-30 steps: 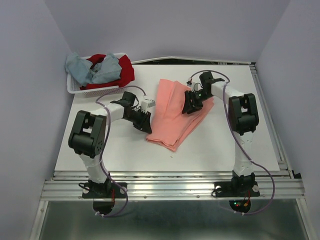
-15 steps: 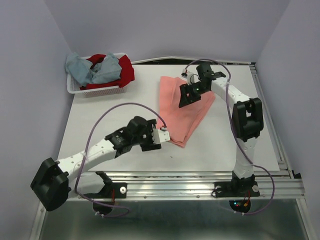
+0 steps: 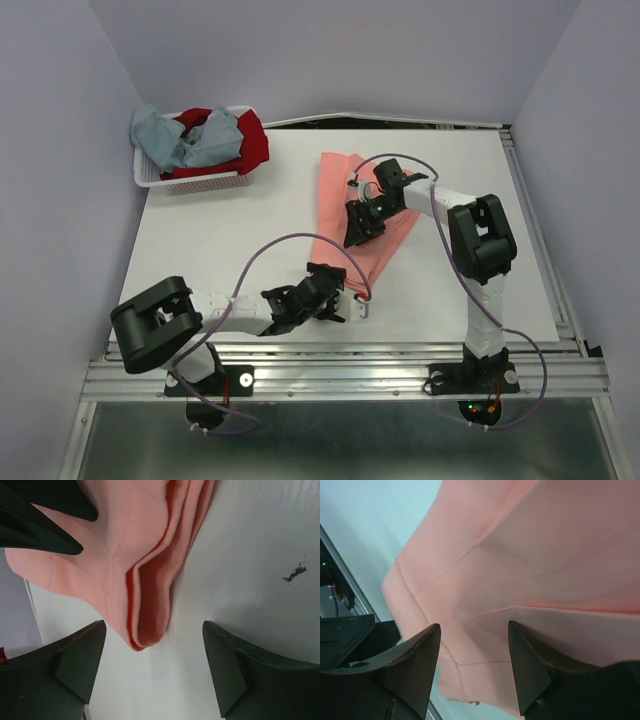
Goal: Fold and stack the skirts
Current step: Fold the skirt
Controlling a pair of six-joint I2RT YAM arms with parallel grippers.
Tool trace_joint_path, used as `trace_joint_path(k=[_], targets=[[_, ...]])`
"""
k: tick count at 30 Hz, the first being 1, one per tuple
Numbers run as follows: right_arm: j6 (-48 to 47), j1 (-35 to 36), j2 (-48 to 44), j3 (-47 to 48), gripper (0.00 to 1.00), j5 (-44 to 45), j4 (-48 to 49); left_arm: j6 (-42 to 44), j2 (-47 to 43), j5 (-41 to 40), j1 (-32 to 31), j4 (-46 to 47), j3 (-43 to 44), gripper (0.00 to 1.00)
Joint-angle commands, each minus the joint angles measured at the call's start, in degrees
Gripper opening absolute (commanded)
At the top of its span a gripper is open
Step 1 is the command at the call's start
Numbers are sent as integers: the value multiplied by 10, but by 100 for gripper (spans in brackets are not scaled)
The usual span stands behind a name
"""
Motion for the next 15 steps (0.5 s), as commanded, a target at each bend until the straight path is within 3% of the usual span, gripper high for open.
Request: trace_joint_path(k=[1, 8, 15], targets=[[1, 6, 33, -16, 61, 5, 37, 20, 42, -33, -12, 68, -5, 89], [-20, 6, 57, -17, 57, 26, 23, 21, 132, -73, -13, 112, -4, 78], [-28, 6, 62, -14, 56, 15, 7, 2, 123, -97, -14, 142, 2, 48]])
